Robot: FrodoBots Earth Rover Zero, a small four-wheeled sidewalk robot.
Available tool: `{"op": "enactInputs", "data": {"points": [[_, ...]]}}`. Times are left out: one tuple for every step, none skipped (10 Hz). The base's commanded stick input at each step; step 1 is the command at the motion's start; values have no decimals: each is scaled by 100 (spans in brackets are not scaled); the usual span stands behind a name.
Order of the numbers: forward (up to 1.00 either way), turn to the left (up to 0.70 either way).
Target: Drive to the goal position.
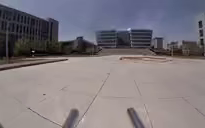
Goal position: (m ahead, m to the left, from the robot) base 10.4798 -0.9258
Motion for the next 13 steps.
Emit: {"op": "enactInputs", "data": {"points": [[70, 0], [70, 0], [70, 0], [70, 0], [70, 0], [70, 0], [70, 0], [70, 0], [70, 0], [70, 0], [70, 0], [70, -4], [70, -35]]}}
